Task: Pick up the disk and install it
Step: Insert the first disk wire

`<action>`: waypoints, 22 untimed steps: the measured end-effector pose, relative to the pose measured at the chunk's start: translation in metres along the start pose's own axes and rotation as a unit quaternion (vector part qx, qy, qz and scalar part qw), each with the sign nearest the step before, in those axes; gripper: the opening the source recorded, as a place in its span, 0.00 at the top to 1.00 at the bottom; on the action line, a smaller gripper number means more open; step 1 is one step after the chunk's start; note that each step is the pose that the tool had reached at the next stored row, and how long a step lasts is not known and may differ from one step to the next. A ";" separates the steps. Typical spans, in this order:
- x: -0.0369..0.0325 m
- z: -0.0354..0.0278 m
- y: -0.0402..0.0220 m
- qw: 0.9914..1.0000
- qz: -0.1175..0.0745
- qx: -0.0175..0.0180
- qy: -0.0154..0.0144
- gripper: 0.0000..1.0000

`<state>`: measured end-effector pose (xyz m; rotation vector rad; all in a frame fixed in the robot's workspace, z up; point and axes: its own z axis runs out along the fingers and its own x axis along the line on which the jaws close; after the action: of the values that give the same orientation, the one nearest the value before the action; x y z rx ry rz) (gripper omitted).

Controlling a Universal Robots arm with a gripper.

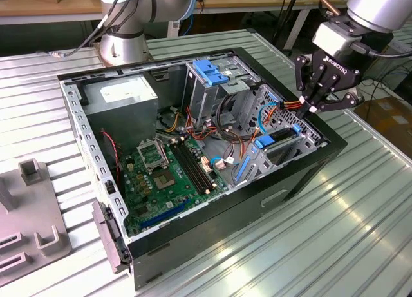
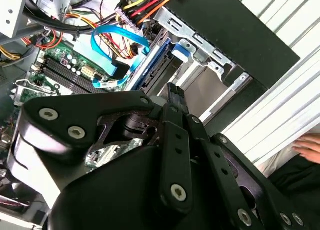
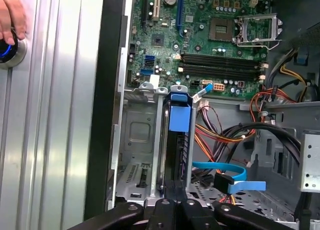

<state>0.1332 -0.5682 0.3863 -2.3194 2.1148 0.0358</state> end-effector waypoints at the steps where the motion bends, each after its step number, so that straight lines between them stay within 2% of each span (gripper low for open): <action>1: 0.0001 -0.0001 -0.0007 1.000 -0.009 0.000 0.000 0.90; 6: 0.0002 -0.0001 -0.0026 1.000 -0.032 -0.001 0.000 0.90; 9: 0.0004 -0.0001 -0.0040 0.999 -0.050 -0.001 0.001 0.90; 15: 0.0005 -0.0001 -0.0057 0.997 -0.071 -0.001 0.001 0.90; 16: 0.0009 -0.0002 -0.0091 0.995 -0.104 -0.002 0.001 0.90; 17: 0.0012 -0.0004 -0.0281 0.994 -0.108 -0.002 0.001 0.90; 18: -0.0035 -0.0005 -0.0374 0.993 -0.122 -0.002 0.002 0.90; 22: -0.0050 -0.0004 -0.0399 0.992 -0.129 -0.002 0.002 0.90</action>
<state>0.1725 -0.5595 0.3863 -2.5757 1.7993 0.0359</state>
